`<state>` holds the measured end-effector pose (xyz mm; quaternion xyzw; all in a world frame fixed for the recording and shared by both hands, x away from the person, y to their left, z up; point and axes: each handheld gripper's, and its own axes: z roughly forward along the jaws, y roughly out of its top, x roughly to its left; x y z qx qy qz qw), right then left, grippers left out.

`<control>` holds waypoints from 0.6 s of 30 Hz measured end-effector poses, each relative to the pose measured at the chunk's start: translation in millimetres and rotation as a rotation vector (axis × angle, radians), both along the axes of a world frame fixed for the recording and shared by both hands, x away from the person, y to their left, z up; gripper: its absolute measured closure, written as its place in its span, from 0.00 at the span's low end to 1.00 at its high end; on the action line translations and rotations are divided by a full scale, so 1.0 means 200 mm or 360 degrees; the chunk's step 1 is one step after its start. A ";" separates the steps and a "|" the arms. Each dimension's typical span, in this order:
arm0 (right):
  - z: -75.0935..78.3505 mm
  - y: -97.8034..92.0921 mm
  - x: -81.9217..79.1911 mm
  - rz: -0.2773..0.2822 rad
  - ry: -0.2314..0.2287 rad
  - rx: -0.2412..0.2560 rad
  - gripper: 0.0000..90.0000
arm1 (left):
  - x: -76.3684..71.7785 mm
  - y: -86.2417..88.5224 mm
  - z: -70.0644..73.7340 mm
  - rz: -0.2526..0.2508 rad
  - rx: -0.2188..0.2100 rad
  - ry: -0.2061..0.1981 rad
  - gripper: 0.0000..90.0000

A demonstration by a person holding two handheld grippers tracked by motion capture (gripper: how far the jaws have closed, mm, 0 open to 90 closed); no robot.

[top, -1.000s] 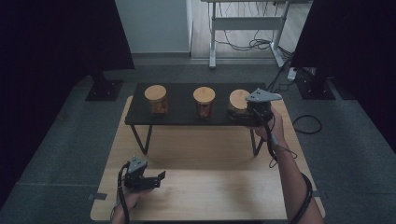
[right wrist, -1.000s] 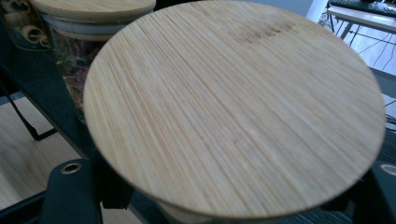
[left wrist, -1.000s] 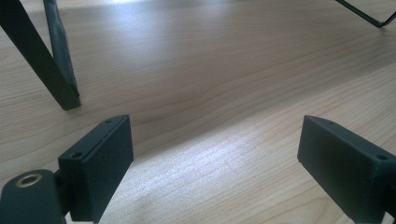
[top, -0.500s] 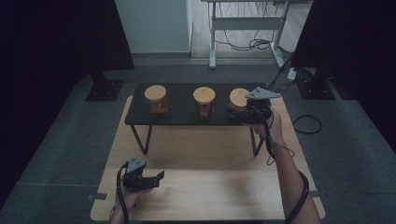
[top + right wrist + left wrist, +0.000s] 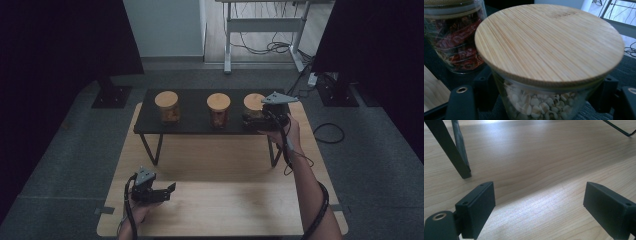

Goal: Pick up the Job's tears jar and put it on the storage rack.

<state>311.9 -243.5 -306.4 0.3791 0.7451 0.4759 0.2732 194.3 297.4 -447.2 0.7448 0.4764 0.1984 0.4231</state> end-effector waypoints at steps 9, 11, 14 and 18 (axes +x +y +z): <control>0.00 0.00 0.00 -0.0008 0.0013 0.0018 0.27 | 0.00 0.00 0.00 0.0000 0.0001 -0.0001 0.11; 0.00 0.00 0.00 -0.0009 0.0014 0.0014 0.27 | 0.00 0.00 0.00 -0.0002 0.0001 -0.0002 0.11; 0.00 0.00 0.00 -0.0011 0.0019 0.0014 0.27 | 0.00 0.00 0.00 -0.0001 0.0002 -0.0002 0.11; 0.01 0.01 0.00 -0.0027 0.0023 0.0010 0.26 | 0.00 0.00 0.00 0.0000 0.0002 -0.0002 0.11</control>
